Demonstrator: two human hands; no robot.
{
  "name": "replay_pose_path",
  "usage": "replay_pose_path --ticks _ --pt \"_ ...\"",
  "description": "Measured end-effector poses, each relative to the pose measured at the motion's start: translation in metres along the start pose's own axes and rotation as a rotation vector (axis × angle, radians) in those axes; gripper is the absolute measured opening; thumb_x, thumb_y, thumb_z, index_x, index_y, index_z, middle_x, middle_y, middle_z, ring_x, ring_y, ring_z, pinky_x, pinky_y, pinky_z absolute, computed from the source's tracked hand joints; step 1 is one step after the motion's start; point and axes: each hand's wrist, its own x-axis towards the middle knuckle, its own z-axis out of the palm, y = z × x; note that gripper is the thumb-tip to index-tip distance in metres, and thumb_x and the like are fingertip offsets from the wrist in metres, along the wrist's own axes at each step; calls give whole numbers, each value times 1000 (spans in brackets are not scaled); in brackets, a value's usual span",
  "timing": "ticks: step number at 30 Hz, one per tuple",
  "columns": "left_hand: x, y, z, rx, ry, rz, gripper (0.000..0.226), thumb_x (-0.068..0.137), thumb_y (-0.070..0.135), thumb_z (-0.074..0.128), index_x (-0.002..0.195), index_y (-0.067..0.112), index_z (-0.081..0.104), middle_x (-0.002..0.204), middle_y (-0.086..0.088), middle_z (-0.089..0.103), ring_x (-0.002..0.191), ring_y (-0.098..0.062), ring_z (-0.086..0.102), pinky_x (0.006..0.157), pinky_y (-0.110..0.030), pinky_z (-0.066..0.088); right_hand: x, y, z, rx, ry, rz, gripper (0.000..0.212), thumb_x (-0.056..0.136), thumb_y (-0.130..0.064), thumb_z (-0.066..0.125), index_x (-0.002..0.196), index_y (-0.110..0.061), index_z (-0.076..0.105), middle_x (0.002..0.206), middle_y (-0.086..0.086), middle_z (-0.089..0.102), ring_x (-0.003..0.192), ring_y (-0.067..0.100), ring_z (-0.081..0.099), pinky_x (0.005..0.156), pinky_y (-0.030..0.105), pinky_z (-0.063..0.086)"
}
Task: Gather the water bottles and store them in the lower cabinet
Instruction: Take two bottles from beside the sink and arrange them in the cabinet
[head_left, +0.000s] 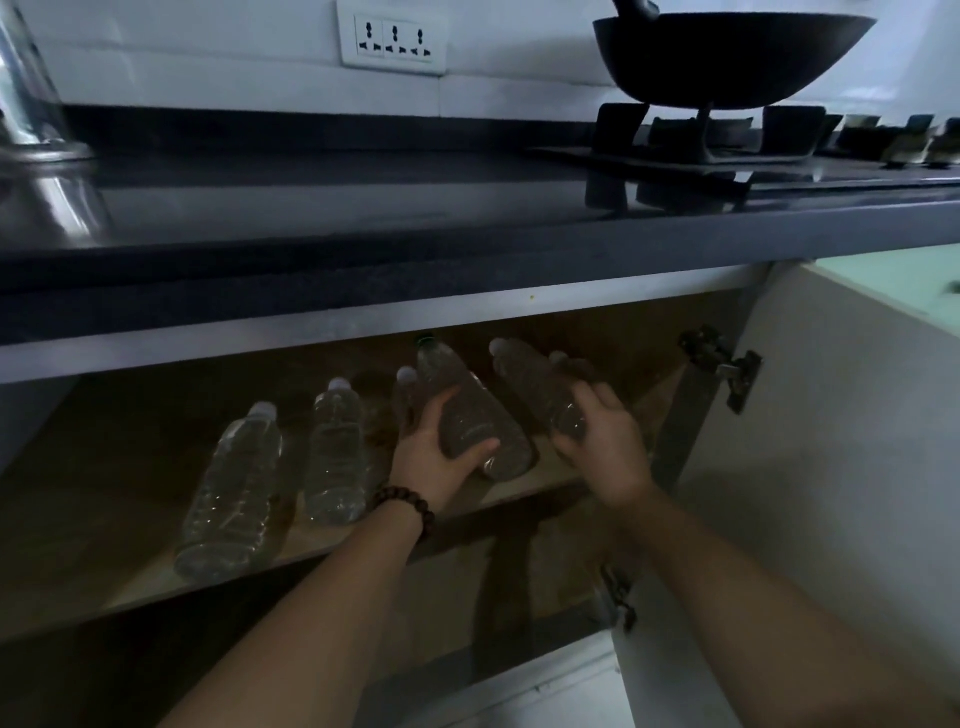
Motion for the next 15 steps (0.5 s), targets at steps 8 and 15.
replay_pose_path --ticks 8,15 --pt "7 3 14 -9 -40 21 72 78 39 77 137 44 35 136 -2 52 121 -22 54 98 -32 47 5 26 -15 -51 61 206 56 83 -24 69 132 -16 43 135 10 46 124 29 46 103 42 42" --pt "22 16 49 -9 -138 41 76 82 43 71 144 41 26 142 -3 47 126 -24 50 103 -33 42 12 32 -15 -136 17 263 65 89 -36 60 143 -15 32 148 11 31 136 28 32 112 41 31"
